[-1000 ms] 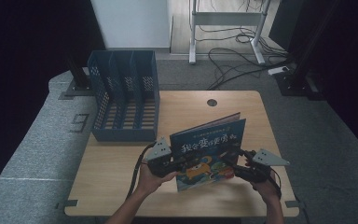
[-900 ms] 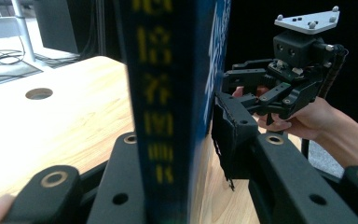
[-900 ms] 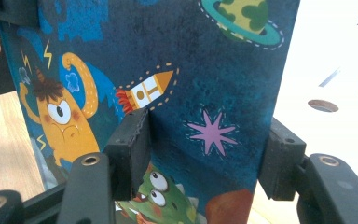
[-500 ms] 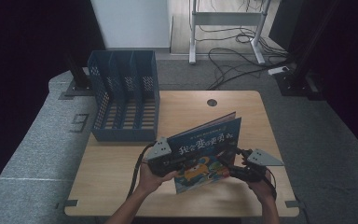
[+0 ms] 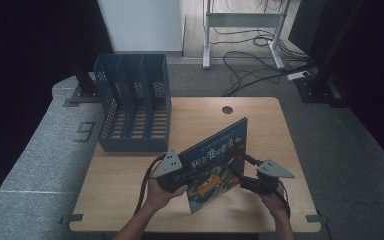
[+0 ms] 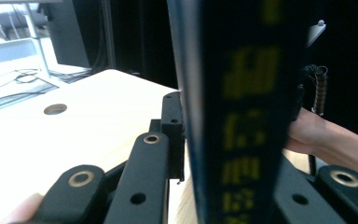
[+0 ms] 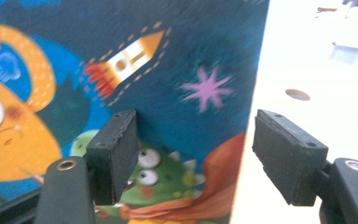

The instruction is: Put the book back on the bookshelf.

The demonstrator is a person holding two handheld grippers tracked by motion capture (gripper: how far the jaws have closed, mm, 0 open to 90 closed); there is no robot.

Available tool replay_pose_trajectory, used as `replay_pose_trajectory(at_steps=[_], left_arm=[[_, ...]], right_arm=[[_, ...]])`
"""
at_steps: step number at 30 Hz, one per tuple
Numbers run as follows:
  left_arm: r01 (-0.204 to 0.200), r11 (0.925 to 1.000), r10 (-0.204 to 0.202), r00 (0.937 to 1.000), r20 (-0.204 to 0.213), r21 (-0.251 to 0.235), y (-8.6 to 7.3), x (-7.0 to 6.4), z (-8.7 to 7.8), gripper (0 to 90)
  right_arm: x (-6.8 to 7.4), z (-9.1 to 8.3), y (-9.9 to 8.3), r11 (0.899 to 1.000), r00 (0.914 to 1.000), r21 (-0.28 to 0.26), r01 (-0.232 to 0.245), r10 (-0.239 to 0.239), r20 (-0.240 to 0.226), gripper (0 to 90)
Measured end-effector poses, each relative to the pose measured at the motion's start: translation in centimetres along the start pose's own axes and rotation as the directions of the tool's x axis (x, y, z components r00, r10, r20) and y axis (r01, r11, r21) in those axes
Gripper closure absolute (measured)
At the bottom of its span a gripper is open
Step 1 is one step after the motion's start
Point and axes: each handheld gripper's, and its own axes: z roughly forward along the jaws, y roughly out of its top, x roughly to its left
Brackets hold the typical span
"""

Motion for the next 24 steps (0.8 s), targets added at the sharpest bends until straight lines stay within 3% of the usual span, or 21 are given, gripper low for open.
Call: replay_pose_trajectory(at_steps=[13, 24], left_arm=[[0.011, 0.9999, -0.011, 0.9998, -0.015, -0.003, 0.0, 0.1, 0.0, 79.4], [0.000, 1.0000, 0.000, 0.9996, -0.028, -0.005, 0.8, 1.0, -0.6, 81.1]], right_arm=[[0.1, 0.6, -0.4, 0.998, 0.9989, 0.058, -0.037, 0.039, -0.027, 23.3], [1.0, 2.1, 0.1, 0.998, 0.9985, 0.016, -0.053, 0.053, 0.011, 22.6]])
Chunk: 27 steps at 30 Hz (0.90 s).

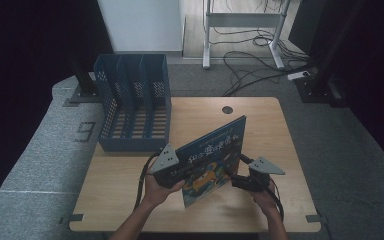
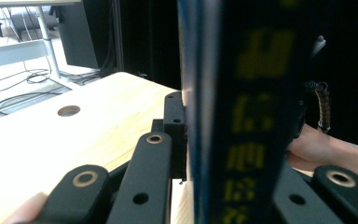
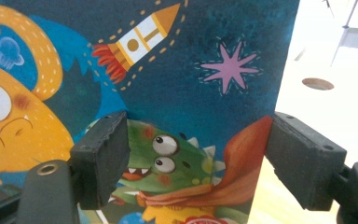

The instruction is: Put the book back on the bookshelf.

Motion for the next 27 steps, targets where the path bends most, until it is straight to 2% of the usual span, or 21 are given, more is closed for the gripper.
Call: replay_pose_trajectory(at_steps=[2, 10, 15, 20, 22, 27], left_arm=[[-0.008, 1.0000, 0.008, 1.0000, 0.001, 0.003, -0.09, 0.02, -0.14, 81.2], [0.026, 0.9992, -0.025, 0.9988, 0.042, -0.031, -0.25, -0.14, -0.08, 76.3], [0.045, 0.9977, -0.043, 0.9982, 0.042, -0.050, -0.29, -0.17, 0.10, 74.2], [0.056, 0.9962, -0.055, 0.9983, 0.016, -0.067, -0.38, -0.05, 0.18, 76.2], [0.052, 0.9963, -0.053, 0.9986, -0.002, -0.069, -0.41, -0.12, 0.18, 79.4], [0.036, 0.9962, -0.037, 0.9993, -0.010, -0.079, -0.50, -0.60, 0.17, 81.0]], right_arm=[[0.32, 0.27, -0.02, 1.000, 0.9999, -0.002, 0.013, -0.013, 0.011, 22.8], [0.48, 0.07, -0.10, 1.000, 0.9998, -0.001, 0.019, -0.019, 0.004, 24.0], [0.46, 0.07, -0.16, 1.000, 0.9999, -0.005, 0.017, -0.017, 0.002, 24.0], [0.47, 0.26, -0.21, 1.000, 0.9999, -0.012, 0.015, -0.015, 0.005, 24.0], [0.46, 0.29, -0.21, 1.000, 0.9999, -0.013, 0.015, -0.015, 0.004, 24.0], [0.38, 0.22, -0.19, 1.000, 0.9999, -0.009, 0.011, -0.011, -0.006, 23.7]])
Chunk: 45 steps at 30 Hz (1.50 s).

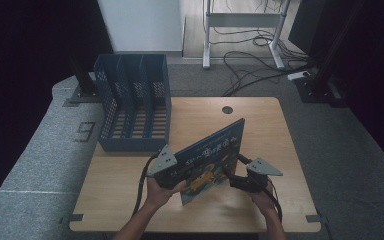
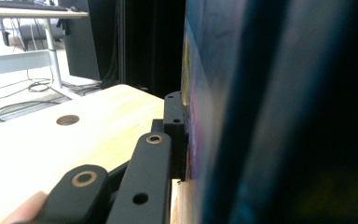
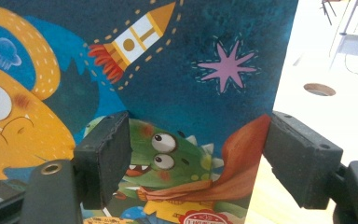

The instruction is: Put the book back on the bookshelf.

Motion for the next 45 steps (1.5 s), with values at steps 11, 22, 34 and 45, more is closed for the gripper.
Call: replay_pose_trajectory(at_steps=[11, 22, 34, 45], left_arm=[[0.029, 0.9982, -0.028, 0.9995, 0.010, -0.052, -0.3, -0.1, 0.3, 79.1], [-0.011, 0.9979, 0.010, 0.9997, -0.020, -0.064, -0.4, -0.7, 0.3, 81.6], [0.015, 0.9977, -0.017, 0.9990, -0.040, -0.066, 0.5, -0.3, -0.7, 82.2], [0.009, 0.9951, -0.017, 0.9963, -0.085, -0.099, 2.5, 0.5, -3.4, 82.1]], right_arm=[[-0.1, 0.0, -0.1, 1.000, 0.9999, 0.000, -0.012, 0.012, -0.009, 23.3], [-0.3, -0.1, 0.0, 1.000, 0.9998, 0.004, -0.010, 0.010, -0.019, 23.4], [-0.6, -0.7, 0.1, 1.000, 0.9999, -0.009, -0.005, 0.005, -0.012, 28.2], [-1.3, -1.2, 0.0, 1.000, 0.9996, -0.011, -0.027, 0.027, 0.005, 28.8]])
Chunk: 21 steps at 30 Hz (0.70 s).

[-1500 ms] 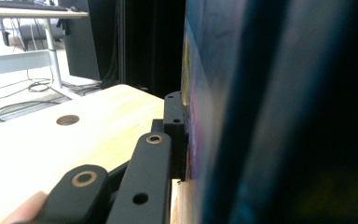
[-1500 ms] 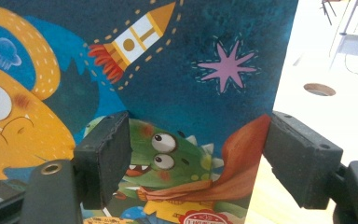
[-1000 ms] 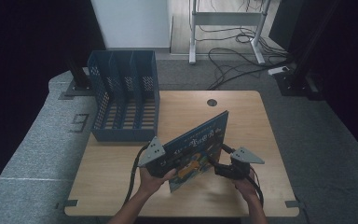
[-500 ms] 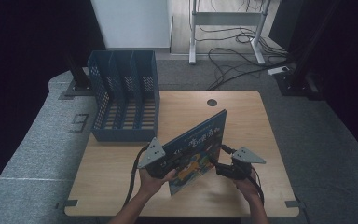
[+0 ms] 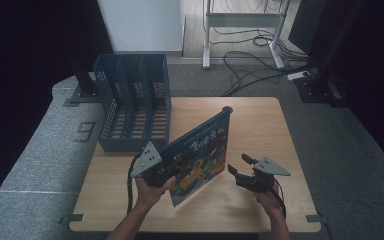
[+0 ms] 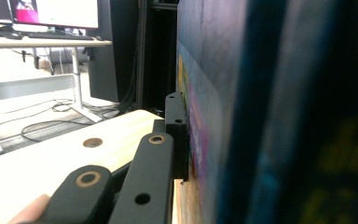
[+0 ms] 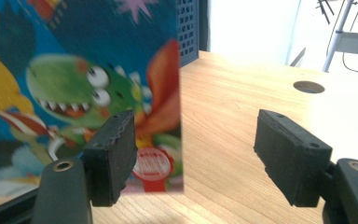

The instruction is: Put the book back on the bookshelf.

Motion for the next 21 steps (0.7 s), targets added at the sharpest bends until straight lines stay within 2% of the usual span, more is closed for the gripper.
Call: replay_pose_trajectory(at_steps=[5, 15, 21], left_arm=[[0.005, 1.0000, -0.005, 0.9998, -0.022, 0.003, 0.7, 0.4, -0.6, 82.1], [0.016, 0.9996, -0.017, 0.9988, -0.046, -0.023, 2.1, 1.3, -2.2, 82.1], [0.002, 0.9988, -0.005, 0.9979, -0.064, -0.049, 3.2, 1.6, -3.4, 82.1]], right_arm=[[-0.1, 0.0, -0.2, 1.000, 1.0000, 0.007, -0.001, 0.001, 0.004, 29.4], [-0.4, 0.3, -0.7, 1.000, 0.9998, 0.027, -0.008, 0.007, 0.017, 29.9], [-0.5, 0.5, -1.2, 0.999, 0.9996, 0.050, -0.013, 0.012, 0.026, 29.9]])
